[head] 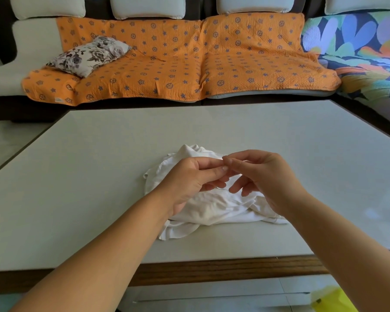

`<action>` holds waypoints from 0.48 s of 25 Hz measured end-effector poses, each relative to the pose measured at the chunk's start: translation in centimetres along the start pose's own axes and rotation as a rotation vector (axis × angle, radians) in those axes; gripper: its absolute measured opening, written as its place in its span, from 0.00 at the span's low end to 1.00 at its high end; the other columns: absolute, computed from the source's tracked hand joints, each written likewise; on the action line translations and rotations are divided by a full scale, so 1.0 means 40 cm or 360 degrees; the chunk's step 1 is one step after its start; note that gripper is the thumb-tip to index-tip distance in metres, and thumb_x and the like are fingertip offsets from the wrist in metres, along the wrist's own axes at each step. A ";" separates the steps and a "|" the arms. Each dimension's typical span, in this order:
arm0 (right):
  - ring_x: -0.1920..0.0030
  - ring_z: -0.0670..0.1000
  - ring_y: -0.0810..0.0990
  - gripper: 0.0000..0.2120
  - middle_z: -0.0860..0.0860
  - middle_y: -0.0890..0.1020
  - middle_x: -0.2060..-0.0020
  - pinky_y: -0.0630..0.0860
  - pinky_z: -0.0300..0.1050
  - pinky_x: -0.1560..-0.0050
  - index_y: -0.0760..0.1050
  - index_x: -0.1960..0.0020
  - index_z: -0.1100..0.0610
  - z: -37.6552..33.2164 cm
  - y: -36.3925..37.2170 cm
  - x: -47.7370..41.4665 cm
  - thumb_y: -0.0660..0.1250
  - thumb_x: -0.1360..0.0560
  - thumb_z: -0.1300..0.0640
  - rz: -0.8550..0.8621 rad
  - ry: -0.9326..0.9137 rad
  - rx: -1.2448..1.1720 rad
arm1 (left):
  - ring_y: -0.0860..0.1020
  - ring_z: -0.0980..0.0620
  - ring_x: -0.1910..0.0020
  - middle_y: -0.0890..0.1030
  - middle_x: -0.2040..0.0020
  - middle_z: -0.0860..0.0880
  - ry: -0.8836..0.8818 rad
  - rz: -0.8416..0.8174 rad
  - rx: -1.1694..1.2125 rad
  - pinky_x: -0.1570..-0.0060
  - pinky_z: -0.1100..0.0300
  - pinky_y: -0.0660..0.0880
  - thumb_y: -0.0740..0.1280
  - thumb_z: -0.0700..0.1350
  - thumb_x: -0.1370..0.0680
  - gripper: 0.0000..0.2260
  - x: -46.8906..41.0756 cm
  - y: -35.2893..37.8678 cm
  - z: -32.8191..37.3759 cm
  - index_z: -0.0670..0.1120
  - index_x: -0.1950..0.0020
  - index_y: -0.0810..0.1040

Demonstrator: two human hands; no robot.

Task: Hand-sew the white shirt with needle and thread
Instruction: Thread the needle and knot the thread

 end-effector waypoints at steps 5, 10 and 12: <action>0.70 0.53 0.82 0.06 0.59 0.82 0.68 0.77 0.40 0.69 0.82 0.54 0.61 -0.003 0.003 -0.001 0.71 0.25 0.58 -0.0031 0.0009 0.0067 | 0.82 0.55 0.59 0.85 0.60 0.51 -0.0110 -0.0061 0.0087 0.51 0.60 0.75 0.72 0.51 0.29 0.10 0.007 0.009 -0.021 0.49 0.50 0.84; 0.73 0.51 0.80 0.04 0.55 0.81 0.71 0.77 0.39 0.71 0.83 0.56 0.59 -0.015 0.008 0.007 0.71 0.25 0.59 0.0019 -0.0117 0.0246 | 0.81 0.54 0.63 0.83 0.63 0.50 -0.0199 0.0040 0.0157 0.57 0.60 0.73 0.73 0.52 0.29 0.09 0.000 -0.007 -0.037 0.47 0.55 0.84; 0.74 0.50 0.79 0.03 0.55 0.81 0.72 0.75 0.38 0.72 0.83 0.56 0.58 -0.023 0.007 0.010 0.70 0.25 0.60 0.0066 -0.0195 0.0339 | 0.80 0.55 0.65 0.82 0.64 0.51 -0.0220 0.0063 0.0182 0.59 0.61 0.73 0.71 0.48 0.25 0.05 -0.001 -0.005 -0.041 0.47 0.56 0.84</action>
Point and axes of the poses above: each hand's wrist, its own x-axis away from the middle knuckle, its own y-axis out of the palm, z = x × y, the point moved 10 cm from there along -x, towards the middle knuckle
